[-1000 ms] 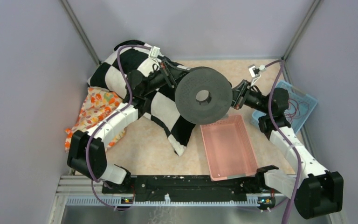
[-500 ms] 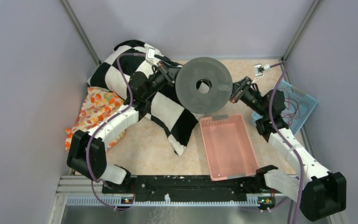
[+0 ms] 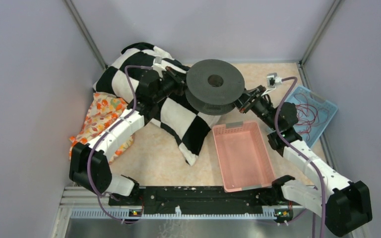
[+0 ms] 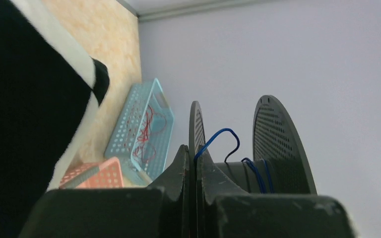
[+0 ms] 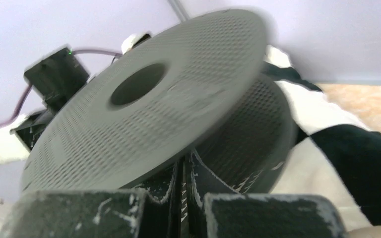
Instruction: Wrap the cables
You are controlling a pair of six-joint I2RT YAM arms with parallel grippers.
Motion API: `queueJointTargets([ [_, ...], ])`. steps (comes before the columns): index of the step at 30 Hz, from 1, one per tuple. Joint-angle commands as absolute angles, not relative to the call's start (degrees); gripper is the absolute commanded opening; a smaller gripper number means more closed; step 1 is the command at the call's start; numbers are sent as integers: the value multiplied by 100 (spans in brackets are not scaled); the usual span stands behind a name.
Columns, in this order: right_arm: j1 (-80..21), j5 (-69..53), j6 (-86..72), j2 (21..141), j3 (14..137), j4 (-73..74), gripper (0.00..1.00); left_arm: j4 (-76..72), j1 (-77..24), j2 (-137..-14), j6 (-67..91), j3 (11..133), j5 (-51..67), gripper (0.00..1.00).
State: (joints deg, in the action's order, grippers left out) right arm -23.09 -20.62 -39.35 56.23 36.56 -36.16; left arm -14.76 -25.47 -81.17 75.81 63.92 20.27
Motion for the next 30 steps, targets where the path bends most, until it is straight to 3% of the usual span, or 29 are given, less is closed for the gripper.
queueJointTargets([
  [1,-2838,-3396,-3323,5485,4069,-3401,0,-857,-2340,-8164,7973,6951,91,0],
  [5,-2881,-3353,-3308,5515,4096,-3417,0,-242,-2320,-8311,8351,7215,252,0],
  [21,-2977,-3166,-3585,5506,4157,-3457,0,-934,-2320,-8337,8546,6966,773,0],
  [26,-2979,-2988,-2905,5016,4766,-1708,33,-997,-2288,-8320,8434,6965,768,0],
  [30,-2978,-1865,-2141,4259,5203,-195,61,-1306,-2194,-8387,8136,7064,1088,0],
])
